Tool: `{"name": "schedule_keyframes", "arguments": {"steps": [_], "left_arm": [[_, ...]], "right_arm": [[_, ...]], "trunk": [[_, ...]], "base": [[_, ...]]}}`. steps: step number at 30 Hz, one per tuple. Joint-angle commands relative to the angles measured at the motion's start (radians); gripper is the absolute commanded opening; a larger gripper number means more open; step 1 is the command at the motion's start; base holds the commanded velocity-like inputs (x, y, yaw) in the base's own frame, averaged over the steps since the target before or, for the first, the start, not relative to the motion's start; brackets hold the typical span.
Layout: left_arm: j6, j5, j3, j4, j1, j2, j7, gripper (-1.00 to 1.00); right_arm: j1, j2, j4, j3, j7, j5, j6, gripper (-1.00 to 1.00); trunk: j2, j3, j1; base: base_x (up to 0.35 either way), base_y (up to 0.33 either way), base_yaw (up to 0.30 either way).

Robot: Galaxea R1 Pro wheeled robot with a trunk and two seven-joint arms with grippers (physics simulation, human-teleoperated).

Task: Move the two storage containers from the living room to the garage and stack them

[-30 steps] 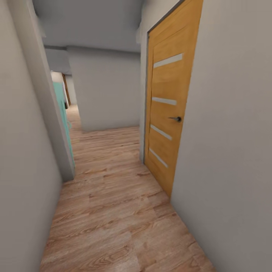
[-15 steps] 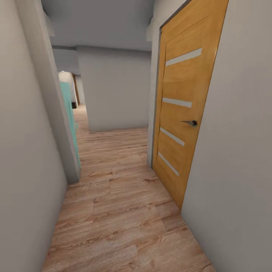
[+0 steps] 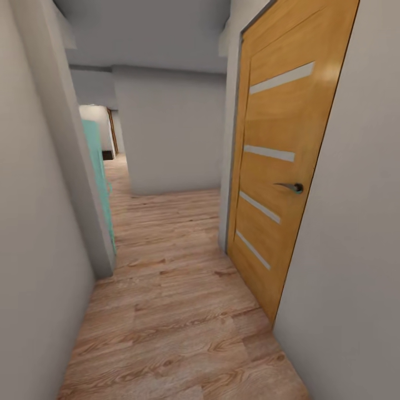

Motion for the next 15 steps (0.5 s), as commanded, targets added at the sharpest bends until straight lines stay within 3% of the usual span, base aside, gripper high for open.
{"name": "schedule_keyframes", "arguments": {"steps": [1,15], "left_arm": [[-0.001,0.000,0.006,-0.001,0.000,0.000,0.000,1.00],[-0.002,0.000,0.006,-0.001,0.000,0.000,0.000,1.00]], "right_arm": [[0.000,0.000,0.000,0.009,-0.002,-0.009,-0.002,1.00],[0.000,0.000,0.000,0.012,-0.002,-0.009,-0.001,1.00]], "trunk": [[0.000,-0.001,0.001],[0.000,-0.001,0.001]], "base": [[0.323,0.000,0.208],[0.323,0.000,0.263]]}}
